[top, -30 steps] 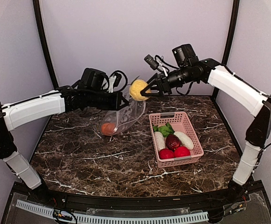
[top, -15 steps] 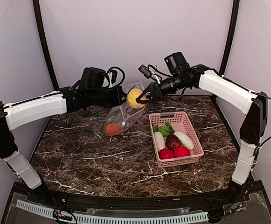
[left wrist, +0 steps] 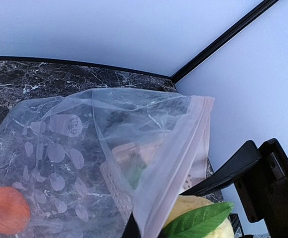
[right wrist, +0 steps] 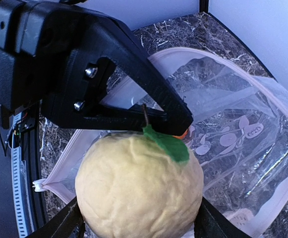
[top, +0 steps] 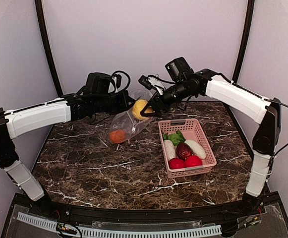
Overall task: Place the food in the zip-top bag and seal the zipper
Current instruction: Place the fake fruit in the zipper food storage bag, then pick up the fake fruit from the bin.
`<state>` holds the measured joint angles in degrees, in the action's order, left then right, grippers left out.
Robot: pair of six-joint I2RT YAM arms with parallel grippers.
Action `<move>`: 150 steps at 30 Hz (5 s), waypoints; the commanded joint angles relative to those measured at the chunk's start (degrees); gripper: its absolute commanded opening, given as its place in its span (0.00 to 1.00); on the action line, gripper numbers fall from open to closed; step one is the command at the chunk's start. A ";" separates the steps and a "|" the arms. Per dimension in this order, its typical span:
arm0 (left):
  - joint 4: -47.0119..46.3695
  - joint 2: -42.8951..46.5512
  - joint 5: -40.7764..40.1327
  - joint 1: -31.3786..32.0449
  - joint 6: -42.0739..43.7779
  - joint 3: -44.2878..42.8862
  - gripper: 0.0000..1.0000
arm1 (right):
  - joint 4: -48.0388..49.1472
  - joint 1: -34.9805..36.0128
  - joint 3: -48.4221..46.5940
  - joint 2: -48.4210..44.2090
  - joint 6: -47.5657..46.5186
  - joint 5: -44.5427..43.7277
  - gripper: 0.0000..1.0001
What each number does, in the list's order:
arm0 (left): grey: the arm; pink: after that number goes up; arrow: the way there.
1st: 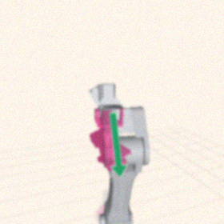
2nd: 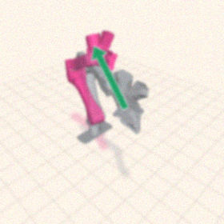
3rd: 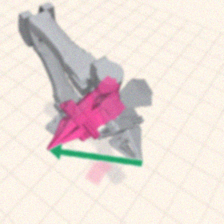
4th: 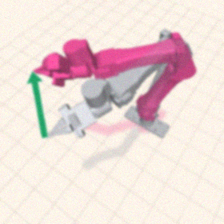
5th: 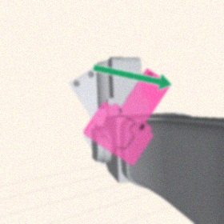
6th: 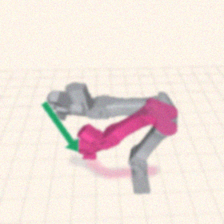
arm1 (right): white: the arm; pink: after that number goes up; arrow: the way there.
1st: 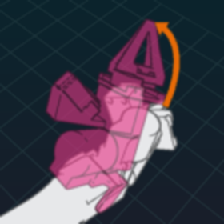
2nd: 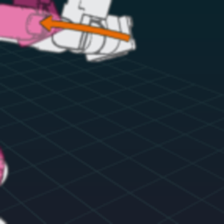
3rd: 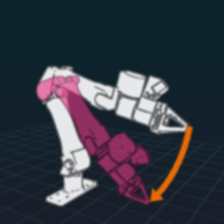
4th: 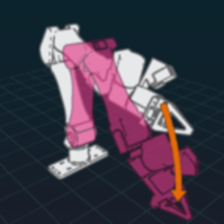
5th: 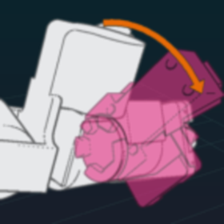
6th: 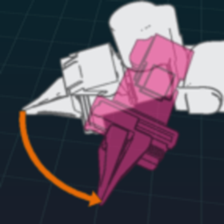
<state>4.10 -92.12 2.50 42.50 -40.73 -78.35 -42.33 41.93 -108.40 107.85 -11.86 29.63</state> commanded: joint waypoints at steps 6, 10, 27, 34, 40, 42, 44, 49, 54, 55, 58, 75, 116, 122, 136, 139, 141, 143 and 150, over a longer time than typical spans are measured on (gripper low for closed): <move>-2.31 4.58 0.03 1.22 0.02 1.19 0.01 | -2.27 1.22 -4.74 3.53 -1.16 -0.26 0.82; -1.70 5.37 -0.81 1.22 0.62 1.36 0.01 | -2.73 1.20 -5.77 2.00 -2.40 -2.44 0.85; 0.70 4.59 -0.42 1.16 1.37 1.63 0.01 | -3.02 1.00 -6.71 -1.57 -5.87 -8.69 0.89; 12.32 4.17 -3.61 0.99 9.52 -5.98 0.01 | -2.78 -0.27 -5.81 -8.37 -9.11 -12.38 0.89; 43.36 0.46 -11.18 -2.55 21.31 -24.16 0.01 | -2.76 -7.74 3.84 -17.21 -10.01 -10.06 0.88; 48.50 0.96 -12.39 -2.97 23.84 -26.37 0.01 | -2.99 -10.50 9.37 -19.01 -10.29 -9.19 0.88; 51.82 1.96 -12.52 -3.03 25.33 -27.91 0.01 | -3.27 -12.63 15.06 -20.40 -11.02 -8.10 0.86; 59.45 1.53 -11.80 -3.04 27.27 -32.53 0.01 | -3.50 -14.66 26.12 -22.14 -13.82 -9.16 0.82; 58.96 0.12 -5.39 -3.04 26.22 -31.22 0.01 | -4.25 -15.42 31.25 -21.34 -13.84 -10.42 0.79; 57.15 0.06 -4.21 -3.04 25.59 -29.58 0.01 | -4.20 -15.48 31.72 -20.98 -13.83 -11.03 0.78; 53.18 -0.02 1.21 -3.04 24.55 -25.68 0.01 | -4.21 -15.64 32.94 -19.95 -14.17 -13.44 0.75; 43.51 2.69 4.29 -3.04 22.36 -14.77 0.01 | -5.77 -15.67 33.91 -10.67 -15.50 -9.82 0.74; 38.75 3.26 3.90 -3.04 20.97 -12.24 0.01 | -3.62 -13.28 32.05 -1.26 -17.62 -14.86 0.51; 37.16 3.08 4.26 -3.04 20.60 -11.20 0.01 | -4.21 -13.28 31.55 -3.61 -17.41 -14.60 0.48; 32.99 0.46 7.35 -3.04 18.86 -10.77 0.01 | -10.32 -13.28 22.22 -10.02 -16.28 -10.45 0.45; 32.27 -0.29 8.22 -3.04 18.85 -10.77 0.01 | -11.71 -13.24 18.25 -11.27 -15.61 -5.85 0.45; 32.02 -0.84 8.72 -3.04 18.85 -10.96 0.01 | -12.51 -13.19 14.71 -11.72 -15.38 -2.44 0.45; 31.95 -1.42 9.63 -3.04 18.85 -11.33 0.01 | -12.68 -12.91 10.87 -11.58 -14.89 0.52 0.45; 32.65 -2.86 10.28 -2.97 19.28 -14.31 0.01 | -11.24 -10.74 -3.17 -7.83 -9.89 8.72 0.47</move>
<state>36.51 -94.96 11.68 39.29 -21.65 -90.24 -54.06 29.45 -105.47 97.93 -25.50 31.11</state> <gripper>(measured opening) 0.010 0.682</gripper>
